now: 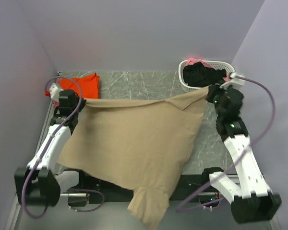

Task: Fold and stack the t-shirts
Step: Fold the tshirt

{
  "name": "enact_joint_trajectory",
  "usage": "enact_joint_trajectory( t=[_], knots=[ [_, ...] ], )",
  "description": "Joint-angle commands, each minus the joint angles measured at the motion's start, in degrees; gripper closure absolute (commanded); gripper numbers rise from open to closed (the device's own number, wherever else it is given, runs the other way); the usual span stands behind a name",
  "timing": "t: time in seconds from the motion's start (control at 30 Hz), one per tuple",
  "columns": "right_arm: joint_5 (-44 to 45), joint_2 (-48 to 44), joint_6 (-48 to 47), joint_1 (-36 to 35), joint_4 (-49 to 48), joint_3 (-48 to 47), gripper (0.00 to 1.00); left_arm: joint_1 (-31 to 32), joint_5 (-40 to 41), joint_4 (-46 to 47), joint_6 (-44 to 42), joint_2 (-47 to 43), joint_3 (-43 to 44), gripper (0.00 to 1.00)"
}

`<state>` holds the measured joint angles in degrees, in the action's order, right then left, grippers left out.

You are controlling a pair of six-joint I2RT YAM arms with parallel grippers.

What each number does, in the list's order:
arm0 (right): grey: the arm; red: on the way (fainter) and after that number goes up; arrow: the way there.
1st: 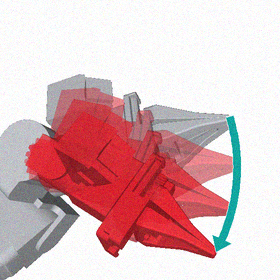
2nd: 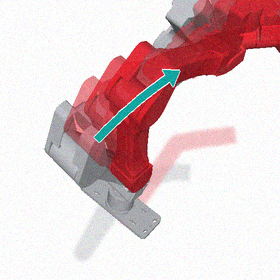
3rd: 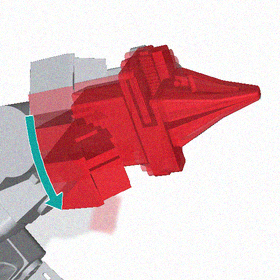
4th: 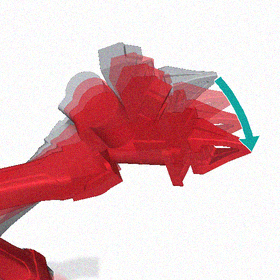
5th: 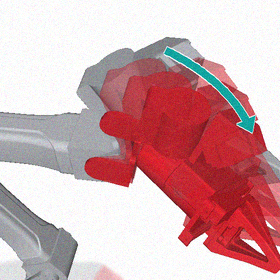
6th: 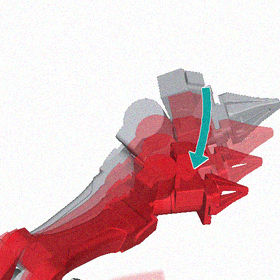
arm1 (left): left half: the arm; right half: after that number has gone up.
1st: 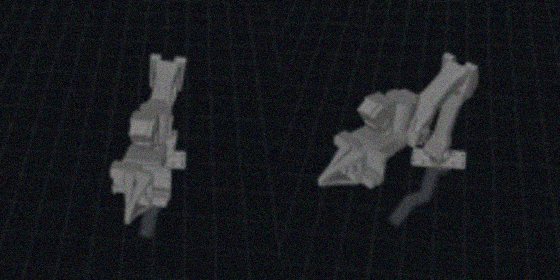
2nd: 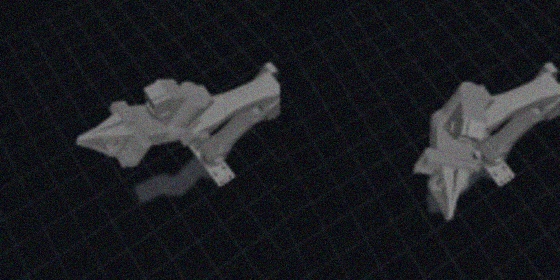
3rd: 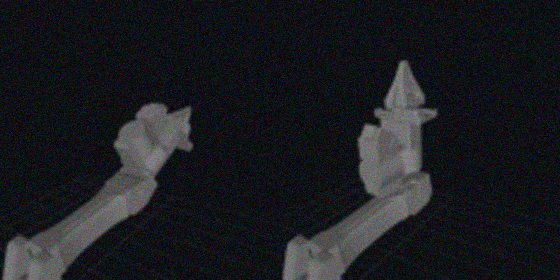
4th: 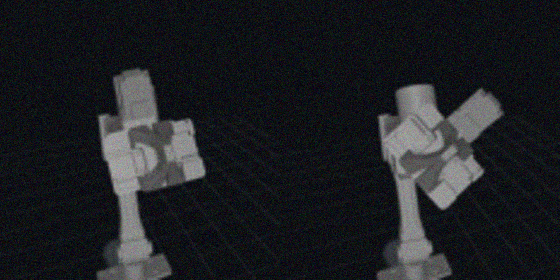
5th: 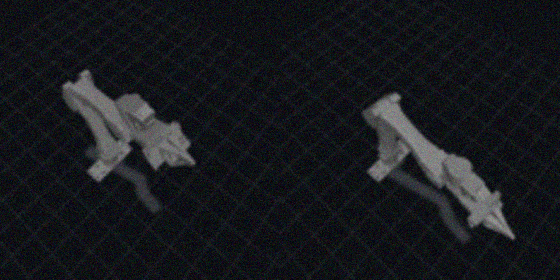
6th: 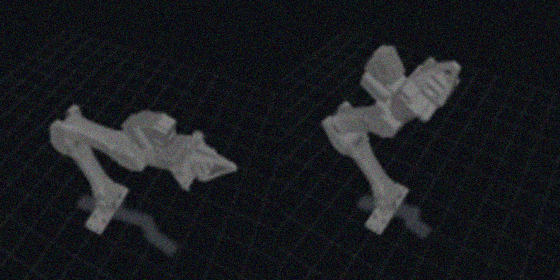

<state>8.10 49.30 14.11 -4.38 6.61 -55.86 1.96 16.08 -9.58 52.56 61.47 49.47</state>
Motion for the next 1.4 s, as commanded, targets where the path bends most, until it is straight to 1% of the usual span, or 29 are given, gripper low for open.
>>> enact_joint_trajectory(
  t=[0.0,0.07,0.1,0.13,0.17,0.2,0.3,0.4,0.47,0.57,0.63,0.77,0.87,1.07,1.13,1.23,1.37],
  knots=[
    [0.8,8.5,1.7,-0.1,-11.9,3.2,1.00,-0.1,0.4,18.1,-2.5,8.7,-2.8,0.99],
    [0.3,14.3,2.1,0.1,-12.8,1.7,1.00,-0.2,1.2,18.7,-3.0,15.3,-0.6,1.00],
    [-0.7,20.3,2.2,0.1,-12.3,0.6,1.00,-0.2,1.3,18.0,-3.2,21.8,0.8,0.99],
    [-1.1,23.3,2.7,0.1,-10.8,-2.6,1.00,-0.1,1.6,16.9,-3.3,25.0,4.8,0.99],
    [-1.7,28.7,2.9,0.1,-10.1,-4.2,1.00,-0.1,1.6,14.7,-3.6,28.1,7.1,1.00],
    [-3.1,31.2,2.9,0.2,-9.6,-7.0,1.00,-0.1,1.5,13.6,-3.6,33.3,11.3,1.00],
    [-4.2,37.9,3.5,0.1,-8.9,-10.1,1.00,-0.2,1.7,11.3,-3.9,40.7,17.6,1.00],
    [-4.2,41.1,3.8,0.2,-7.9,-12.6,1.00,-0.2,1.2,10.8,-3.9,44.0,20.7,1.00],
    [-4.5,42.2,3.7,0.2,-7.5,-13.1,1.00,-0.2,1.4,10.9,-3.6,44.3,21.0,1.00],
    [-4.8,42.0,3.6,0.1,-7.1,-13.2,1.00,-0.2,1.7,11.7,-3.6,43.8,20.4,1.00],
    [-4.7,41.5,4.7,0.1,-4.6,-12.6,1.00,-0.2,1.3,11.4,-3.8,43.1,20.0,1.00],
    [-4.8,37.6,7.4,0.1,-0.7,-10.3,1.00,-0.2,0.3,9.8,-4.0,41.6,19.6,1.00],
    [-3.9,34.8,9.8,0.0,4.9,-9.2,1.00,-0.1,0.4,6.6,-4.0,40.1,18.3,0.99],
    [-5.3,29.7,13.2,-0.3,16.3,-7.0,1.00,-0.2,3.2,4.5,-4.5,34.5,14.0,1.00],
    [-4.8,28.1,15.1,-0.6,19.7,-5.2,1.00,-0.2,2.1,3.4,-5.1,33.4,13.5,0.99],
    [-4.7,24.4,16.4,-1.0,21.5,-2.4,1.00,-0.1,-0.3,0.5,-5.7,33.0,14.2,1.00],
    [-4.0,20.8,17.6,-1.1,25.1,-1.0,1.00,-0.2,1.5,-2.3,-5.4,32.7,14.2,1.00]
  ],
)
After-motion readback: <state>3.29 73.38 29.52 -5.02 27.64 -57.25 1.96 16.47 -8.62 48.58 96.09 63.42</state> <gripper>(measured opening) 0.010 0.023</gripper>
